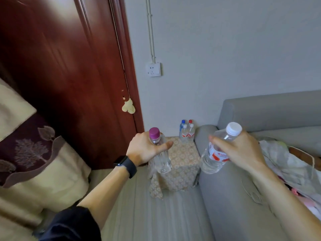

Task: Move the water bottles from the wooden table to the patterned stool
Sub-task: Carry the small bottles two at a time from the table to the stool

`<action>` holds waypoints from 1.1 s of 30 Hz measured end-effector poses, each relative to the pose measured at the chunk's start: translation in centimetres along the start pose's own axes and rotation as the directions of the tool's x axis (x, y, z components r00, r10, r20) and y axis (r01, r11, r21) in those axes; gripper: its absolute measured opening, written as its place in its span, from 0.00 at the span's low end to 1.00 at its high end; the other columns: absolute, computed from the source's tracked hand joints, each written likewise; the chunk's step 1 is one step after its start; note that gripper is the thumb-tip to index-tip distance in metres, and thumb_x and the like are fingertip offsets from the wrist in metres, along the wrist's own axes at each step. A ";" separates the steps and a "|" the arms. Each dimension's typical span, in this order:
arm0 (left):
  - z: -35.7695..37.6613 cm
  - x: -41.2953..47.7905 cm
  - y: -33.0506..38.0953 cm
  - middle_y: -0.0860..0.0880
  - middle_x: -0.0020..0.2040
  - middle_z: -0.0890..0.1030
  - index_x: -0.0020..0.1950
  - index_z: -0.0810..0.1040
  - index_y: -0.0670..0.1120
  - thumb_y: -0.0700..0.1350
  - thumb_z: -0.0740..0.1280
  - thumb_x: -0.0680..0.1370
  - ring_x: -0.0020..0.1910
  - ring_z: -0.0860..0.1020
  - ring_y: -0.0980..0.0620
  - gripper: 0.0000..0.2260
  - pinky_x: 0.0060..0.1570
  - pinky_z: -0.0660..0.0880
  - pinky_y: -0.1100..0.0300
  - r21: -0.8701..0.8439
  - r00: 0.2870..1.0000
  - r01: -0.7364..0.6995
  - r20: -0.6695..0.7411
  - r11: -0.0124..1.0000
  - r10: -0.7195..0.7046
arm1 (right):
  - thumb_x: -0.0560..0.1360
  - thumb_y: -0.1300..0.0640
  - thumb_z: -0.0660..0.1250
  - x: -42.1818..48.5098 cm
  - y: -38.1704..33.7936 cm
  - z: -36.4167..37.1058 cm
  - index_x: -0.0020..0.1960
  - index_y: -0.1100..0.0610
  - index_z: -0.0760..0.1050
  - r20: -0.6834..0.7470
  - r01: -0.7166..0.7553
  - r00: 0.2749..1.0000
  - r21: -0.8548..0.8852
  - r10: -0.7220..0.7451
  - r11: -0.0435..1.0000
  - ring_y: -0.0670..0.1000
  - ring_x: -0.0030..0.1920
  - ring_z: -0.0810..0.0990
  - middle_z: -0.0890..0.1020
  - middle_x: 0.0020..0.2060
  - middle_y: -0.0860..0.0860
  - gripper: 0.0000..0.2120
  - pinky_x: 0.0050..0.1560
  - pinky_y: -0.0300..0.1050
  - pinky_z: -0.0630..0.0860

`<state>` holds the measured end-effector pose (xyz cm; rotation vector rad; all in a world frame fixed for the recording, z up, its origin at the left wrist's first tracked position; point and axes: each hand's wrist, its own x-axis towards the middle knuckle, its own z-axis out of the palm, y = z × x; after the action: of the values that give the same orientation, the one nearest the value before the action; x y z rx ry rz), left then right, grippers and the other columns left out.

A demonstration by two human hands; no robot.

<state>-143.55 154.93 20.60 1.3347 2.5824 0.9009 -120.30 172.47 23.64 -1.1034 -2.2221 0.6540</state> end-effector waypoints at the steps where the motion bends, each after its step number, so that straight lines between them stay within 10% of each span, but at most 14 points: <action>1: 0.7 1.4 -0.1 0.55 0.37 0.82 0.41 0.79 0.51 0.80 0.58 0.66 0.39 0.80 0.57 0.32 0.44 0.78 0.51 -0.006 1.000 0.019 -0.005 1.000 -0.019 | 0.58 0.19 0.59 1.9 0.8 0.7 0.41 0.57 0.70 0.002 -0.020 1.000 -0.011 0.020 1.000 0.58 0.38 0.78 0.77 0.30 0.48 0.40 0.45 0.53 0.79; 15: 11.5 20.3 -8.5 0.56 0.38 0.83 0.46 0.81 0.57 0.73 0.58 0.72 0.42 0.81 0.56 0.23 0.44 0.79 0.56 -0.078 0.974 0.180 0.155 0.981 -0.166 | 0.69 0.34 0.70 17.5 7.1 14.2 0.35 0.56 0.71 0.055 -0.153 0.987 0.001 0.152 0.988 0.51 0.31 0.70 0.73 0.27 0.45 0.25 0.33 0.27 0.63; 18: 14.6 24.0 -10.2 0.57 0.39 0.83 0.48 0.81 0.57 0.69 0.60 0.76 0.42 0.80 0.56 0.19 0.43 0.76 0.60 -0.097 0.929 0.251 0.305 0.963 -0.211 | 0.71 0.44 0.75 19.1 9.2 17.3 0.38 0.56 0.74 0.175 -0.309 0.940 0.078 0.292 0.948 0.55 0.37 0.78 0.79 0.32 0.51 0.17 0.40 0.40 0.71; 22: 19.9 28.1 -11.9 0.50 0.42 0.83 0.51 0.79 0.49 0.69 0.62 0.75 0.42 0.80 0.51 0.24 0.40 0.74 0.58 -0.151 0.857 0.379 0.428 0.913 -0.286 | 0.73 0.51 0.75 21.3 12.1 20.2 0.50 0.61 0.73 0.295 -0.435 0.872 0.106 0.390 0.894 0.42 0.38 0.75 0.79 0.39 0.53 0.16 0.35 0.26 0.67; 33: 34.1 35.7 -11.9 0.49 0.58 0.78 0.68 0.73 0.50 0.59 0.68 0.78 0.52 0.76 0.49 0.22 0.49 0.71 0.60 -0.145 0.599 0.648 0.703 0.748 -0.382 | 0.71 0.42 0.73 29.8 22.4 29.0 0.56 0.52 0.72 0.540 -0.641 0.664 0.054 0.517 0.766 0.46 0.44 0.80 0.81 0.43 0.46 0.21 0.41 0.43 0.74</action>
<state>-162.22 192.85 -7.60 0.5357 1.9181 0.6359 -142.48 204.18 -3.51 -1.6854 -2.0590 1.6101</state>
